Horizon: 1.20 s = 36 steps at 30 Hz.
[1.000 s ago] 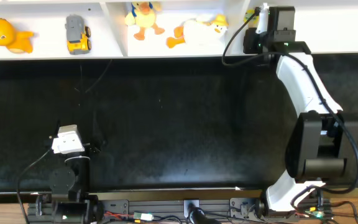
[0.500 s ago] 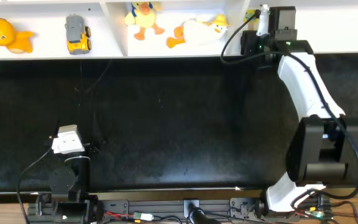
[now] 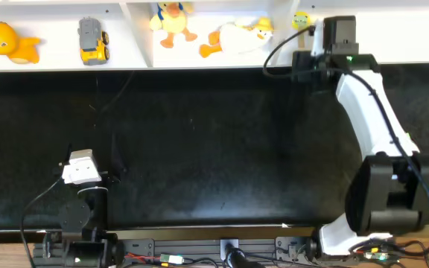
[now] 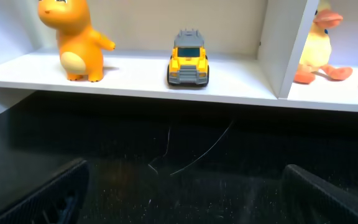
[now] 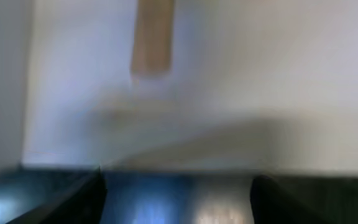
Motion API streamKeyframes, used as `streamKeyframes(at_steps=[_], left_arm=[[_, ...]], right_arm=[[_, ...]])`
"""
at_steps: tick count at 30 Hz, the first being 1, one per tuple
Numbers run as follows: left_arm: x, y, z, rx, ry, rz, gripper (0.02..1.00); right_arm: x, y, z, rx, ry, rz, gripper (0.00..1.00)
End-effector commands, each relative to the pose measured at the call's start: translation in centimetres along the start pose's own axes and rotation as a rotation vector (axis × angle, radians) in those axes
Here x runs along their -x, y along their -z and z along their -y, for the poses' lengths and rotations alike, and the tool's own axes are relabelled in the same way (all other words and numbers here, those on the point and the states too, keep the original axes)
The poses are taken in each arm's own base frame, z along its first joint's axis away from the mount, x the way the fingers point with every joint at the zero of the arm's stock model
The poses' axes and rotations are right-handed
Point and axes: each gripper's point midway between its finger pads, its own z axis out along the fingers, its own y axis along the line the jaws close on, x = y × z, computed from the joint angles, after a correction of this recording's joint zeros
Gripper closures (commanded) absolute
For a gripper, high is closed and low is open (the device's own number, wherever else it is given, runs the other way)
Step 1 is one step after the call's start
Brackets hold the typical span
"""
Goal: Store Toys
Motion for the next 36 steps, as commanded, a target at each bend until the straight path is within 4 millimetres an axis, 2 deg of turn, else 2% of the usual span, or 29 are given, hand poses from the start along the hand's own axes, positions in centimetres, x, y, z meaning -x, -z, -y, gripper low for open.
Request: streamKeyframes(at_steps=[1, 8, 21, 26, 29, 34, 36], left_arm=[[0.1, 0.1, -0.3, 0.016, -0.020, 0.009, 0.020], [0.1, 0.1, -0.3, 0.016, -0.020, 0.009, 0.020], [0.1, 0.1, -0.3, 0.016, -0.020, 0.009, 0.020], [0.1, 0.1, -0.3, 0.016, -0.020, 0.009, 0.020], [0.1, 0.1, -0.3, 0.016, -0.020, 0.009, 0.020], [0.1, 0.1, -0.3, 0.016, -0.020, 0.009, 0.020], [0.1, 0.1, -0.3, 0.016, -0.021, 0.009, 0.020]], right_arm=[[-1.2, 2.0, 0.2, -0.012, 0.001, 0.020, 0.198], [-3.9, 5.0, 0.2, -0.017, -0.018, 0.030, 0.003], [-12.0, 10.4, 2.1, -0.136, -0.103, -0.104, 0.005], [-14.8, 11.6, 2.8, -0.162, -0.117, -0.165, 0.001], [-16.0, 12.3, 3.9, -0.181, -0.167, -0.190, 0.003], [-18.5, 13.6, 7.3, -0.244, -0.320, -0.261, 0.005], [-18.8, 13.9, 8.3, -0.262, -0.365, -0.263, 0.003]])
